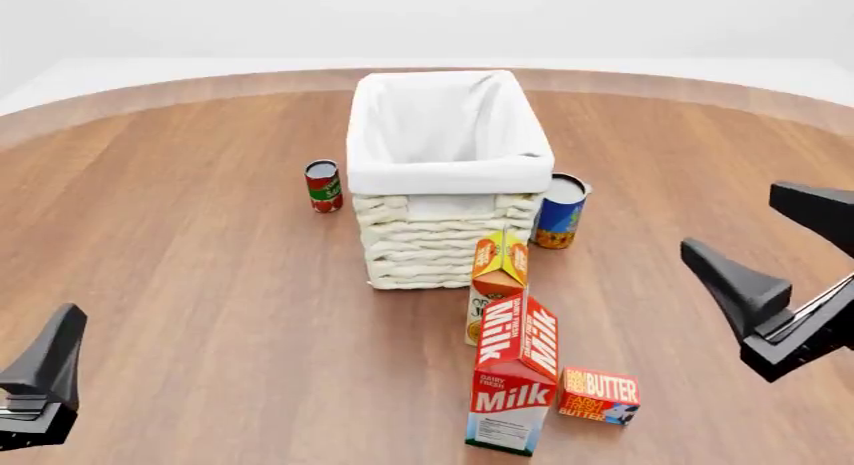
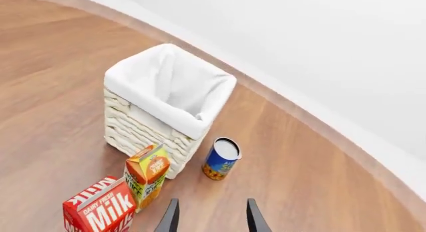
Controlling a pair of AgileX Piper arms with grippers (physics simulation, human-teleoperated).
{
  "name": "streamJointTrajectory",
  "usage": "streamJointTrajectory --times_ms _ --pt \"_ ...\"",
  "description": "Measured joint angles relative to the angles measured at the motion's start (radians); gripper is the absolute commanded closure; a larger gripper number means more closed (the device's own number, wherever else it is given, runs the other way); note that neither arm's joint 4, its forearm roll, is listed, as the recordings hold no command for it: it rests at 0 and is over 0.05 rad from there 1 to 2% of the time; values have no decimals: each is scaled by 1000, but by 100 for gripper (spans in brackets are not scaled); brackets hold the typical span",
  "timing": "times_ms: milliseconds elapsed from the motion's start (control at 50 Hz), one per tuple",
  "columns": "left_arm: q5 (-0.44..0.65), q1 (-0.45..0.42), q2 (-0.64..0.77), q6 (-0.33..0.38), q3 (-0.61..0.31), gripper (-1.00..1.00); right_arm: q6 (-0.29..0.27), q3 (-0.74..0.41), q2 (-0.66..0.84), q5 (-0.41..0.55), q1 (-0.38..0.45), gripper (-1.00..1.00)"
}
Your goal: Pick up the butter and put it in the basket.
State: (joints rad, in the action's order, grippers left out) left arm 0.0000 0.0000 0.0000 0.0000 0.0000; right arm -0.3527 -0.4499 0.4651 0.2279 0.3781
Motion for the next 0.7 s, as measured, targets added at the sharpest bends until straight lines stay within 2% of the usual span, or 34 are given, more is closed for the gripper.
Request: streamJointTrajectory --times_ms 200,400,700 --pt "0 0 0 0 0 -100 -43 -56 102 30 -7 -100" --pt "0 0 0 0 0 -100 -147 -54 201 44 19 -100" --pt "0 0 0 0 0 -100 -259 -64 294 107 60 -100"
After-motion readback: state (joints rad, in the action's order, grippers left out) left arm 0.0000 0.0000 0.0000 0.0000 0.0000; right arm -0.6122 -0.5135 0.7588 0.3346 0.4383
